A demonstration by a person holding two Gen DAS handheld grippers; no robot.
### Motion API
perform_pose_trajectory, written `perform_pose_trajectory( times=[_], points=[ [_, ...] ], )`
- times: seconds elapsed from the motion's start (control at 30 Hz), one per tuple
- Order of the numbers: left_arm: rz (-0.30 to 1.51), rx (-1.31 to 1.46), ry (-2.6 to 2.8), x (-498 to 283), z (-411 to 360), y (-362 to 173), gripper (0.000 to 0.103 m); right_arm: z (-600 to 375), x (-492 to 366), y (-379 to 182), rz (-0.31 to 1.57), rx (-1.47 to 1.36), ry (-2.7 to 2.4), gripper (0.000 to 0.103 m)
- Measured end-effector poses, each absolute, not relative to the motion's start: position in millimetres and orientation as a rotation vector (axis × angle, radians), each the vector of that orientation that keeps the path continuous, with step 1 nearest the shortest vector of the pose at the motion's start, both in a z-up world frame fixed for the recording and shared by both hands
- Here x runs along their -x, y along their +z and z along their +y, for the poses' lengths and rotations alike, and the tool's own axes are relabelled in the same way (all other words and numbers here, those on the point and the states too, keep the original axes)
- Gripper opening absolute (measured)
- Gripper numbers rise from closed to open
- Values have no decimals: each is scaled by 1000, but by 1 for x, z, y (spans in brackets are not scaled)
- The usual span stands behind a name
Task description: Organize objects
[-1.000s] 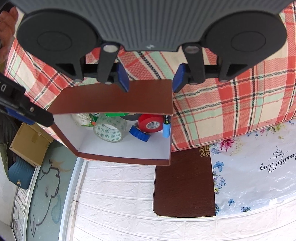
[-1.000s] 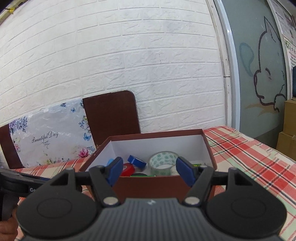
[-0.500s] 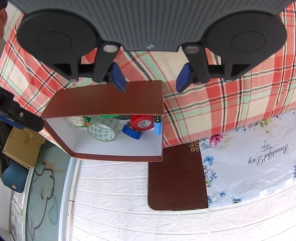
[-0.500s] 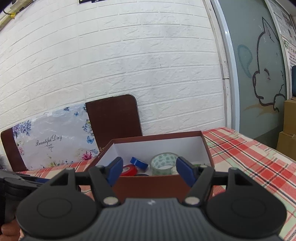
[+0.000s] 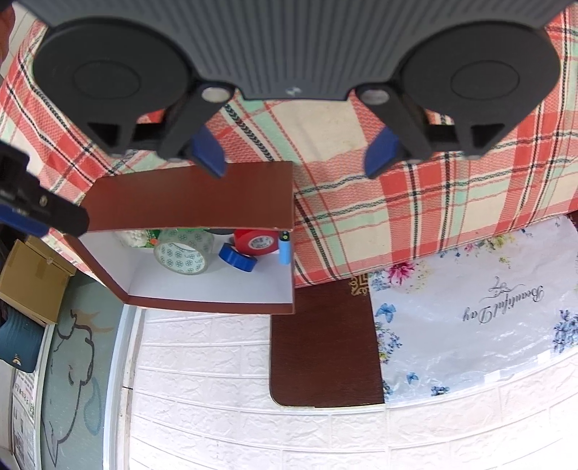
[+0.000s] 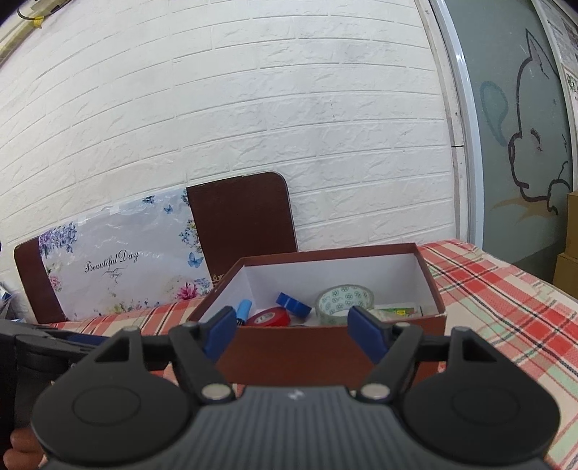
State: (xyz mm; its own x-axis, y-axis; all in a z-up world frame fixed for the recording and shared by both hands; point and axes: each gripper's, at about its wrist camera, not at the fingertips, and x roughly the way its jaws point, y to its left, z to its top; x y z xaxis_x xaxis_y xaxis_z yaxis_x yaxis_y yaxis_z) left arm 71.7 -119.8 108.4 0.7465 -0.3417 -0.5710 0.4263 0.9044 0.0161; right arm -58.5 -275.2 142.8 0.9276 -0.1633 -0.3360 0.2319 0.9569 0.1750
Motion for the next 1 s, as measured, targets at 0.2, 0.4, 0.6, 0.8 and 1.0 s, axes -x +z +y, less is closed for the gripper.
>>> perform_pose_trajectory(
  times=[0.2,0.4,0.6,0.8,1.0],
  points=[
    [600,-151,-399,-71,-115,109,97,-269,58,135,372,-238,-179,80],
    [583,-126,-381,-68,-108,108,98,-264,60,137,379,-250,-168,80],
    [555,-129,-394,-62,-111,114,103,-262,67,138,372,-255,-173,81],
    [546,-147,-407,-54,-113,113,103,-259,71,137,374,-257,-185,81],
    [531,-157,-410,-49,-112,115,103,-256,77,140,363,-245,-192,81]
  ],
)
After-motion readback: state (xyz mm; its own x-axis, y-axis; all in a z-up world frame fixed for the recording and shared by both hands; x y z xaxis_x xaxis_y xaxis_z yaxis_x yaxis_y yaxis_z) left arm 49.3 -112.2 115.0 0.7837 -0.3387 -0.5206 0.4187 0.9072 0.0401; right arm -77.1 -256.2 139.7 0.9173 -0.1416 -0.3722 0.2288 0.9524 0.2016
